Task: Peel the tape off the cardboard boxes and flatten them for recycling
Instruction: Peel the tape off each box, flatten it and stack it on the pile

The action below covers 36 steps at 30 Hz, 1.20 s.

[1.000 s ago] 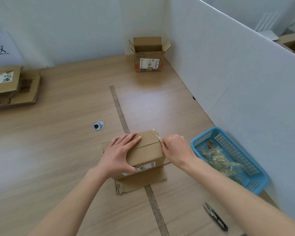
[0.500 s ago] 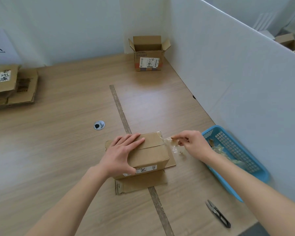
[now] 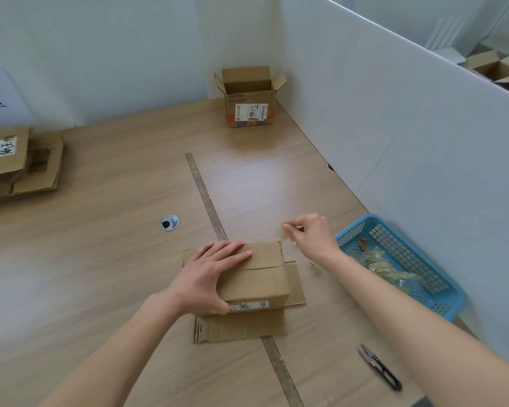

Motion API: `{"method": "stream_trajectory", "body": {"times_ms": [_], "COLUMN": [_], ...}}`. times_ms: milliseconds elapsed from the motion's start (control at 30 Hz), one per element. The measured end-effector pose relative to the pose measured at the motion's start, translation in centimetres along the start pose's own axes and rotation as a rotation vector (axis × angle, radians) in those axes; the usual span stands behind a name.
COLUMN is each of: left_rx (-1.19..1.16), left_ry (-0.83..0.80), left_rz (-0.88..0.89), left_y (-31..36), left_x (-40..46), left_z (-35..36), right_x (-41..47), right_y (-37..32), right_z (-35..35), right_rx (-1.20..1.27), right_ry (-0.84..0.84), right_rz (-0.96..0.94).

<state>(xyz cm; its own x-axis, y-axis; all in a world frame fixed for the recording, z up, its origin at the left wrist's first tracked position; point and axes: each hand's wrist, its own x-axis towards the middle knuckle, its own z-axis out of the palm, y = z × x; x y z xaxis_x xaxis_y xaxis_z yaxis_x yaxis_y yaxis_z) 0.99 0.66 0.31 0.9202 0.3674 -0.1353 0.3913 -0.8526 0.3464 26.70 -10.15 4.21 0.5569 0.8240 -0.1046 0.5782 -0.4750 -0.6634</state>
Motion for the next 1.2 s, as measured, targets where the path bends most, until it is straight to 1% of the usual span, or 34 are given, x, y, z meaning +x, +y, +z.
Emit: {"method": "stream_trajectory", "body": {"times_ms": [67,133,167,200,267,300,333,367,433,467,500,533,600,633,700,800,867,967,1067,1100,1133,1167,1200], "left_rx": [0.009,0.017,0.020,0.021,0.014,0.007,-0.001,-0.008,-0.016,-0.020,-0.022,-0.021,-0.019,-0.018,-0.019,-0.029,-0.036,-0.045,-0.044,-0.041,-0.039,-0.037,-0.036], "left_ry": [0.003,0.006,0.011,0.015,0.023,0.029,0.036,0.040,0.043,0.047,0.050,0.050,0.057,0.066,0.089,0.131,0.130,0.123,0.128,0.129,0.129,0.130,0.131], "left_rz": [-0.003,-0.005,-0.008,-0.011,-0.012,-0.014,-0.019,-0.023,-0.026,-0.026,-0.028,-0.028,-0.030,-0.035,-0.053,-0.096,-0.119,-0.157,-0.172,-0.175,-0.179,-0.182,-0.183], "left_y": [0.1,0.2,0.3,0.4,0.5,0.5,0.4,0.4,0.3,0.2,0.2,0.3,0.3,0.4,0.9,1.9,2.3,2.6,2.7,2.8,2.8,2.8,2.8], "left_x": [0.0,0.1,0.0,0.0,0.0,-0.1,-0.1,-0.2,-0.3,-0.3,-0.3,-0.3,-0.3,-0.3,-0.3,-0.5,-0.6,-1.0,-1.1,-1.1,-1.1,-1.2,-1.2], "left_z": [0.0,0.0,0.0,0.0,0.0,0.1,0.1,0.0,0.1,0.2,0.3,0.3,0.4,0.4,0.6,0.8,0.9,1.0,1.2,1.2,1.2,1.2,1.3], "right_x": [-0.5,-1.2,-1.4,-1.6,-1.6,-1.5,-1.2,-0.8,-0.3,-0.1,0.1,0.2,-0.1,-0.6,-2.1,-4.9,-6.5,-7.5,-7.6,-7.5,-7.5,-7.5,-7.7], "right_y": [-0.2,-0.1,-0.1,-0.1,-0.1,-0.3,-0.3,-0.3,0.2,0.7,1.2,1.5,1.2,0.7,-0.3,-1.3,-1.5,-1.0,0.0,0.4,0.7,0.9,1.0], "right_z": [0.6,0.9,1.0,1.1,1.6,2.0,2.2,2.3,1.7,1.1,0.3,-0.4,-1.5,-1.6,-1.3,0.7,2.0,2.5,2.3,2.2,2.1,2.0,1.9], "right_rx": [0.044,0.123,0.133,0.103,0.009,0.005,0.052,0.143,0.369,0.438,0.456,0.455,0.435,0.394,0.229,0.009,-0.124,-0.177,-0.425,-0.484,-0.507,-0.510,-0.514], "right_ry": [-0.152,-0.265,-0.281,-0.262,-0.172,-0.116,-0.050,0.029,0.229,0.329,0.367,0.336,0.137,0.041,-0.045,-0.073,-0.083,0.002,0.171,0.185,0.140,0.052,-0.047], "right_rz": [-0.019,-0.029,-0.037,-0.060,-0.111,-0.104,-0.055,0.033,0.266,0.339,0.356,0.322,0.186,0.113,-0.057,-0.316,-0.407,-0.480,-0.678,-0.753,-0.806,-0.818,-0.791]}}
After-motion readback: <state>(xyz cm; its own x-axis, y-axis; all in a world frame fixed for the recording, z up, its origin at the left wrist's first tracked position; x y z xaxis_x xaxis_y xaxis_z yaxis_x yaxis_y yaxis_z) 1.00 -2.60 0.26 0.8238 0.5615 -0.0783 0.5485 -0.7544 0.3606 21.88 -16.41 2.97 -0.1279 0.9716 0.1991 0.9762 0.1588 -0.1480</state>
